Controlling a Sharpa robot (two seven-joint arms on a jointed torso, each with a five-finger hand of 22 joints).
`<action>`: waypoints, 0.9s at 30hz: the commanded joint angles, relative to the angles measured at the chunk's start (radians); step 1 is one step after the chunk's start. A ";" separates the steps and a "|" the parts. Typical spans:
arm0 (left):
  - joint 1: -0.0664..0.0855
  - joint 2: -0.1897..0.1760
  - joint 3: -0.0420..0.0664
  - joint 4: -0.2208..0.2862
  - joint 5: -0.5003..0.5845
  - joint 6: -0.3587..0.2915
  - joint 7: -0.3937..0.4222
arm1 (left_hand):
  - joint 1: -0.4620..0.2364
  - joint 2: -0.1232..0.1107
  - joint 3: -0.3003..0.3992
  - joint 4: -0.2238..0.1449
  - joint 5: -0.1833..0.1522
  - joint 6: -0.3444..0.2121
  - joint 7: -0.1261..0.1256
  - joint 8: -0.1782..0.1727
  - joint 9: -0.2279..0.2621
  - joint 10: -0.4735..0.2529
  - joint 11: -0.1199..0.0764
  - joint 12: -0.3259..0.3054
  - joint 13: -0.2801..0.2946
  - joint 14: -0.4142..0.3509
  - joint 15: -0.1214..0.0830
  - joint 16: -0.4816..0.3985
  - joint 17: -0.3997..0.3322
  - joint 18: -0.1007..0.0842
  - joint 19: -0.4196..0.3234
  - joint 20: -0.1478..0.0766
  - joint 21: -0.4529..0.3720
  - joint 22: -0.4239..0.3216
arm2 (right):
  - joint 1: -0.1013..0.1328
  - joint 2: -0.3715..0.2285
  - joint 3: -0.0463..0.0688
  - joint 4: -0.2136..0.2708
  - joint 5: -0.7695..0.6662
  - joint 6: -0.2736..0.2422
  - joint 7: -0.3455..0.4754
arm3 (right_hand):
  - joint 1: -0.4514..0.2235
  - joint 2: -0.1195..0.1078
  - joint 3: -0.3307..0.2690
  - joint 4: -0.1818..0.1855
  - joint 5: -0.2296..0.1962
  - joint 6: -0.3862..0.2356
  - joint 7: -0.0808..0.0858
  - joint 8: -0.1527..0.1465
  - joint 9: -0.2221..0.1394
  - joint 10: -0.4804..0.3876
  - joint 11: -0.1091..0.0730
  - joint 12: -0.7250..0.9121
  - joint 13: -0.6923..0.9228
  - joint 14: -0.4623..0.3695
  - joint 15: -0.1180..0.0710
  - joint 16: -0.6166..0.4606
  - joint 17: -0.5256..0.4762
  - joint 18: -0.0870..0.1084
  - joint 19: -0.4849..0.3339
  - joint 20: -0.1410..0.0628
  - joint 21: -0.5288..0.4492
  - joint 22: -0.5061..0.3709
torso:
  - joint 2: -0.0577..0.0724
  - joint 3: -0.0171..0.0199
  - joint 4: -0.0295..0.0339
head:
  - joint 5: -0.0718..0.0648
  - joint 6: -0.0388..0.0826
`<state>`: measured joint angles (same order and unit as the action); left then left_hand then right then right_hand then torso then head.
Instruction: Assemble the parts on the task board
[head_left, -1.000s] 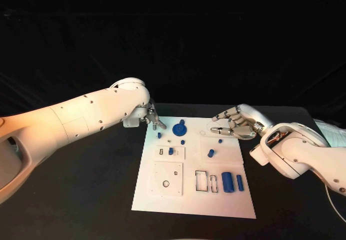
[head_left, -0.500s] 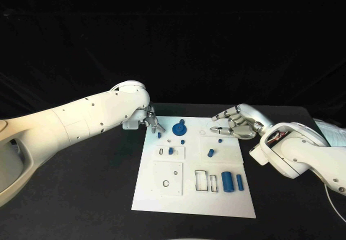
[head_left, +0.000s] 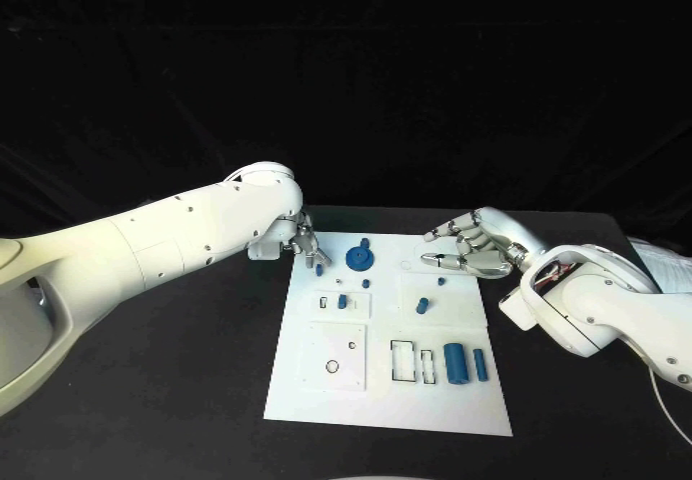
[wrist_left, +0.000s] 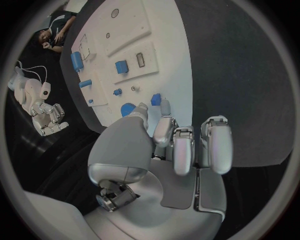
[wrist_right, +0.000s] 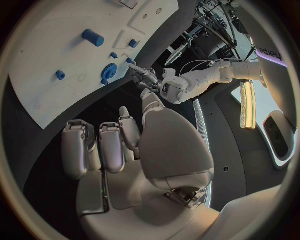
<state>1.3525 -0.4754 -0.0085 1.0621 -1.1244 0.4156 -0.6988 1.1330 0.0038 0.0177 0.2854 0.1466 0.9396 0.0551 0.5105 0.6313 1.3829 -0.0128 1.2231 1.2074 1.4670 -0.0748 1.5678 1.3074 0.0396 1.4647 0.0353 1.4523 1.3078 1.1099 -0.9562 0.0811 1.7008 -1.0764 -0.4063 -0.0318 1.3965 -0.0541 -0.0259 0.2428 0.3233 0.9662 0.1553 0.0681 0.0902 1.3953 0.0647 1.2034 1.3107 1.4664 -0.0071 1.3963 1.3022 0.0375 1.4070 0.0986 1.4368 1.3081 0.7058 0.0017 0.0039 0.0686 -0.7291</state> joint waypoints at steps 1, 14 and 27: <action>-0.001 0.005 0.000 -0.003 0.014 0.008 -0.003 | 0.013 0.002 -0.001 0.000 0.004 0.006 -0.001 0.005 -0.001 0.002 -0.004 0.003 0.002 0.104 0.002 0.003 0.263 0.000 0.016 0.004 0.004 0.132 | -0.001 0.002 0.000 0.000 -0.005 0.002 0.004 | 0.004 0.010 -0.003 0.000 0.002 0.002 -0.006 0.000 0.001 0.002 -0.004 0.002 0.005 0.048 -0.006 -0.005 0.000 0.019 -0.002 -0.001 -0.006 0.040 | 0.000 -0.0001 -0.0006 | 0.001 0.001; -0.008 0.011 0.000 -0.012 0.016 0.011 -0.009 | 0.038 0.009 0.002 -0.005 0.004 0.008 -0.002 0.007 -0.003 0.003 -0.005 0.006 0.003 0.104 0.001 0.003 0.263 -0.001 0.018 0.004 0.006 0.135 | -0.001 0.003 0.000 0.000 -0.005 0.003 0.004 | 0.004 0.010 -0.003 0.000 0.002 0.002 -0.006 0.000 0.001 0.002 -0.004 0.002 0.005 0.048 -0.006 -0.005 0.000 0.019 -0.002 -0.001 -0.006 0.040 | 0.000 0.0006 -0.0007 | -0.001 -0.001; -0.009 0.012 0.000 -0.013 0.017 -0.026 0.001 | 0.214 0.070 0.122 -0.084 -0.017 -0.008 -0.012 0.002 -0.013 -0.001 -0.014 0.004 -0.002 0.104 -0.007 0.003 0.263 -0.001 0.018 -0.003 0.004 0.137 | -0.001 0.002 0.000 0.000 -0.005 0.003 0.003 | 0.004 0.010 -0.003 0.000 0.002 0.002 -0.006 0.000 0.001 0.002 -0.004 0.002 0.005 0.048 -0.006 -0.005 0.000 0.019 -0.002 -0.001 -0.006 0.040 | 0.000 0.0004 -0.0001 | -0.001 -0.002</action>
<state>1.3442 -0.4661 -0.0086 1.0497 -1.1137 0.4083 -0.6988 1.3265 0.0597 0.1330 0.2065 0.1342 0.9360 0.0443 0.5139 0.6184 1.3793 -0.0200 1.2270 1.2084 1.4666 -0.0743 1.5677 1.3081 0.0396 1.4647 0.0353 1.4522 1.3076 1.1099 -0.9549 0.0811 1.7003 -1.0764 -0.4063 -0.0321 1.4004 -0.0502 -0.0259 0.2427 0.3234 0.9662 0.1553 0.0681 0.0899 1.3949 0.0651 1.2046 1.3104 1.4664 -0.0071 1.3963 1.3021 0.0376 1.4070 0.0986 1.4367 1.3078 0.7058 0.0022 0.0040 0.0667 -0.7306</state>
